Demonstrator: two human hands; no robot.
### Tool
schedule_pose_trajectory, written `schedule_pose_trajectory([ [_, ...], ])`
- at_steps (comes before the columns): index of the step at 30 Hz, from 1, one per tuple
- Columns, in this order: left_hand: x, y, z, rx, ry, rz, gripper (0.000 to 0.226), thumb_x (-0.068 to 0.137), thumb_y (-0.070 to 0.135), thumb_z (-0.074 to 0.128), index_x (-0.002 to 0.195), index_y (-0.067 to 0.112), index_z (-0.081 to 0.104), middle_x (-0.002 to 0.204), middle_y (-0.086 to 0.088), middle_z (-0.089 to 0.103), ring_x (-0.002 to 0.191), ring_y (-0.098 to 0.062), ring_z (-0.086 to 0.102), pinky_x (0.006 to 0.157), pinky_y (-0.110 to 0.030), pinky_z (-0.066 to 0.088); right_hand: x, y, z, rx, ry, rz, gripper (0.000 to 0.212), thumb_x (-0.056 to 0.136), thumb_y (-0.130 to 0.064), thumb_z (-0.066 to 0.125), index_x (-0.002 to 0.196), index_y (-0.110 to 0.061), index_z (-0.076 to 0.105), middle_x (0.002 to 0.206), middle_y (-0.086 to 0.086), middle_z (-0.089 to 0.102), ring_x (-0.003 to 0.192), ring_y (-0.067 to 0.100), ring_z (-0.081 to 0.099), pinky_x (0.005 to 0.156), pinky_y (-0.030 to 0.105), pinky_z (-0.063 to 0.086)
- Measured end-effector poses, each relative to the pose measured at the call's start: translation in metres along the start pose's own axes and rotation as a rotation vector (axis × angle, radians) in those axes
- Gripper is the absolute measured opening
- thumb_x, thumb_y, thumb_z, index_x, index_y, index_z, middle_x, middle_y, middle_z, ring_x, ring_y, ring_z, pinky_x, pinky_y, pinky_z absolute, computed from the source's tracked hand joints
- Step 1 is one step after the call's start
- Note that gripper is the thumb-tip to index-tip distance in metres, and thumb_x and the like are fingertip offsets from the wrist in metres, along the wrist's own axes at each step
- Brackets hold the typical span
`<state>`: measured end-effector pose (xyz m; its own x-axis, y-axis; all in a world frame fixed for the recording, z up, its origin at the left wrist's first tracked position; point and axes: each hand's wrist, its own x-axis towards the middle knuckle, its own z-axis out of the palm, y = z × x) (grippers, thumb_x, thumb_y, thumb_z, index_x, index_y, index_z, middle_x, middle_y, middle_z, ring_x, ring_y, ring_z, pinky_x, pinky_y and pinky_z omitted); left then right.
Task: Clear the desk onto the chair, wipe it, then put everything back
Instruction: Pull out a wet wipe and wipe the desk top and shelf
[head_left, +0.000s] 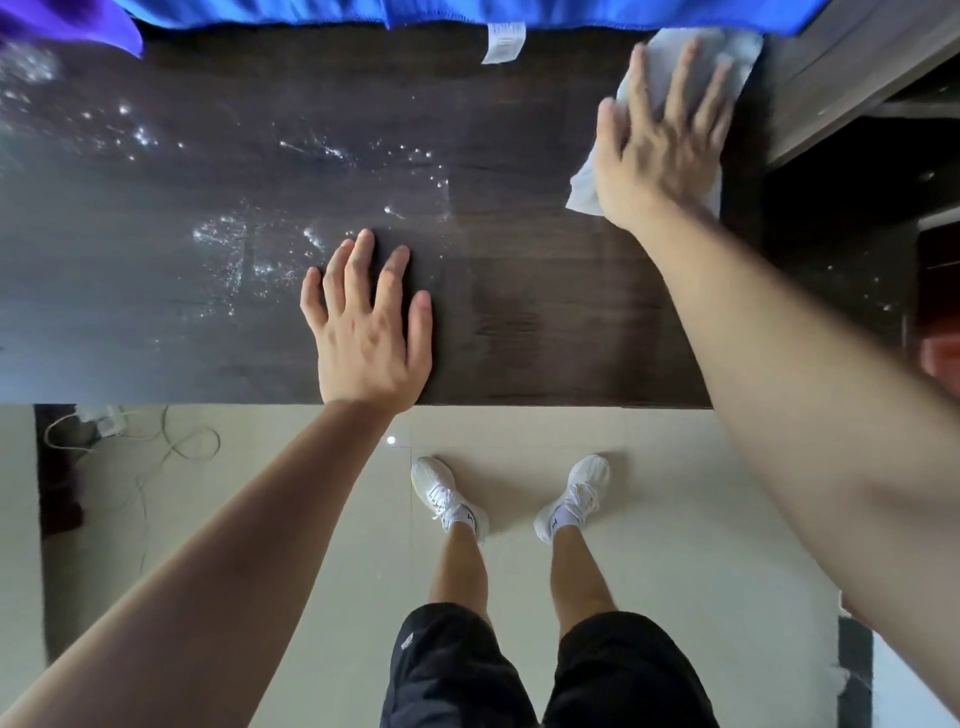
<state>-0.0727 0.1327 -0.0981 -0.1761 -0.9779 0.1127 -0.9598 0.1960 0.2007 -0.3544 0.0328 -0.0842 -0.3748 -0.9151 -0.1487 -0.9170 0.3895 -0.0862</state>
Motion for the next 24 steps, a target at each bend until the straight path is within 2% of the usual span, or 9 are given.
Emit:
schedule_pose_trajectory([
  [2, 0.000, 0.000, -0.001, -0.007, 0.003, 0.004, 0.049, 0.101, 0.041, 0.034, 0.138, 0.015, 0.052, 0.151, -0.013, 0.041, 0.138, -0.033, 0.036, 0.116, -0.054, 0.018, -0.013, -0.038, 0.004, 0.011, 0.000, -0.147, 0.062, 0.101, -0.054, 0.010, 0.160, -0.033, 0.012, 0.168, 0.013, 0.002, 0.152, 0.043, -0.002, 0.124, 0.053, 0.000],
  [5, -0.001, 0.000, -0.005, -0.014, 0.007, 0.001, 0.048, 0.101, 0.039, 0.034, 0.139, 0.014, 0.051, 0.152, -0.014, 0.040, 0.139, -0.032, 0.035, 0.117, -0.057, 0.015, -0.060, -0.073, 0.014, -0.002, -0.048, -0.495, 0.059, 0.104, -0.051, 0.010, 0.160, -0.033, 0.013, 0.168, 0.011, 0.004, 0.153, 0.039, -0.001, 0.124, 0.051, 0.002],
  [7, -0.003, 0.000, -0.008, -0.013, 0.003, -0.008, 0.050, 0.101, 0.038, 0.034, 0.140, 0.014, 0.050, 0.153, -0.015, 0.037, 0.140, -0.032, 0.034, 0.118, -0.057, 0.012, -0.090, -0.062, 0.020, -0.028, -0.078, -0.652, 0.056, 0.106, -0.047, 0.011, 0.160, -0.031, 0.012, 0.168, 0.011, 0.005, 0.153, 0.038, 0.000, 0.124, 0.051, 0.004],
  [9, -0.002, 0.002, -0.011, -0.020, -0.023, -0.019, 0.052, 0.100, 0.040, 0.032, 0.143, 0.015, 0.049, 0.155, -0.015, 0.034, 0.142, -0.032, 0.031, 0.118, -0.058, 0.011, -0.106, -0.031, 0.023, -0.046, -0.064, -0.703, 0.054, 0.107, -0.043, 0.015, 0.160, -0.030, 0.014, 0.168, 0.011, 0.006, 0.154, 0.037, 0.001, 0.124, 0.051, 0.006],
  [12, 0.000, -0.005, -0.018, -0.024, -0.046, 0.001, 0.057, 0.101, 0.048, 0.028, 0.148, 0.020, 0.043, 0.160, -0.015, 0.026, 0.147, -0.033, 0.024, 0.119, -0.060, 0.006, -0.101, 0.010, 0.021, -0.034, -0.045, -0.559, 0.054, 0.107, -0.043, 0.021, 0.160, -0.032, 0.016, 0.168, 0.011, 0.008, 0.153, 0.038, 0.003, 0.124, 0.052, 0.008],
  [15, 0.012, -0.045, -0.028, 0.032, -0.015, 0.037, 0.061, 0.101, 0.057, 0.020, 0.153, 0.027, 0.032, 0.164, -0.015, 0.017, 0.150, -0.034, 0.014, 0.118, -0.061, 0.001, -0.080, 0.017, 0.018, -0.090, -0.043, -0.374, 0.057, 0.105, -0.047, 0.017, 0.160, -0.034, 0.007, 0.168, 0.010, 0.001, 0.153, 0.039, -0.001, 0.124, 0.053, 0.004],
  [20, 0.037, -0.154, -0.037, 0.141, -0.056, -0.015, 0.064, 0.099, 0.062, 0.023, 0.155, 0.032, 0.023, 0.165, -0.016, 0.009, 0.151, -0.038, 0.007, 0.115, -0.068, -0.001, -0.054, -0.032, 0.017, -0.041, -0.001, -0.113, 0.060, 0.103, -0.046, 0.016, 0.160, -0.031, 0.010, 0.168, 0.012, 0.001, 0.152, 0.041, 0.000, 0.123, 0.055, 0.002],
  [24, 0.036, -0.177, -0.031, 0.065, -0.052, -0.092, 0.063, 0.098, 0.060, 0.028, 0.153, 0.028, 0.028, 0.164, -0.013, 0.017, 0.150, -0.035, 0.012, 0.117, -0.065, 0.002, -0.029, -0.092, 0.018, -0.034, -0.006, -0.118, 0.062, 0.100, -0.050, 0.008, 0.160, -0.032, 0.007, 0.168, 0.011, 0.000, 0.152, 0.041, -0.001, 0.123, 0.054, 0.001],
])
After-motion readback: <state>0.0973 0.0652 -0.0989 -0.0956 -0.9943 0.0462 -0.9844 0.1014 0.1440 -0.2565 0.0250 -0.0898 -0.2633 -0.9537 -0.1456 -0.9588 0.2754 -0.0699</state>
